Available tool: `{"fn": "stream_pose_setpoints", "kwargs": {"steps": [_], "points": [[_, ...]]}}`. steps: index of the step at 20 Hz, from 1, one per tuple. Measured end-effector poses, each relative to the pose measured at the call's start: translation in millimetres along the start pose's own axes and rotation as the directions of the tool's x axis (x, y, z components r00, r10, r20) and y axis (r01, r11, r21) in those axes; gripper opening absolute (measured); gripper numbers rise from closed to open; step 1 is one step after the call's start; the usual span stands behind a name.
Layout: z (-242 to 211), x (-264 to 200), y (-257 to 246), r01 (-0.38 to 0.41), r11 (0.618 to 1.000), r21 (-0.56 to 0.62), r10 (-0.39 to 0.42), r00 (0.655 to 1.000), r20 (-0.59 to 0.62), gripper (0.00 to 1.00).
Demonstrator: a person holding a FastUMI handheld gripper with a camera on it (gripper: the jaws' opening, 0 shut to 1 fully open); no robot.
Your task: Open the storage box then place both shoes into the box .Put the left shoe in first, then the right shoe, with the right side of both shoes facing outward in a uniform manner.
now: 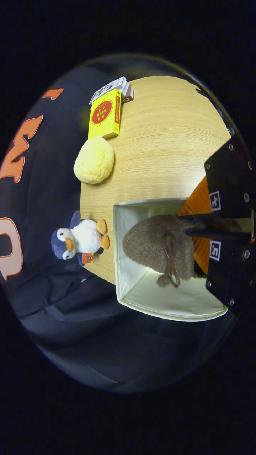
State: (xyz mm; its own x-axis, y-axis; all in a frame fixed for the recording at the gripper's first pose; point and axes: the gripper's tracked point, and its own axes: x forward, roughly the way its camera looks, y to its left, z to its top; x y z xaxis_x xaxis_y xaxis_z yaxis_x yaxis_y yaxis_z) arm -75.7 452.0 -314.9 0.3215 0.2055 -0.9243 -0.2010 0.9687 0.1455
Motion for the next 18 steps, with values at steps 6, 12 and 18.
{"fn": "stream_pose_setpoints", "kwargs": {"steps": [6,12,18], "points": [[19,-44,-11,0.002,1.000,-0.015,0.000,0.994,0.106,0.33],[65,-111,-43,-0.045,0.998,-0.031,0.053,0.954,0.296,0.61],[98,-173,-111,-0.050,0.997,-0.051,0.068,0.865,0.496,0.81]]}}
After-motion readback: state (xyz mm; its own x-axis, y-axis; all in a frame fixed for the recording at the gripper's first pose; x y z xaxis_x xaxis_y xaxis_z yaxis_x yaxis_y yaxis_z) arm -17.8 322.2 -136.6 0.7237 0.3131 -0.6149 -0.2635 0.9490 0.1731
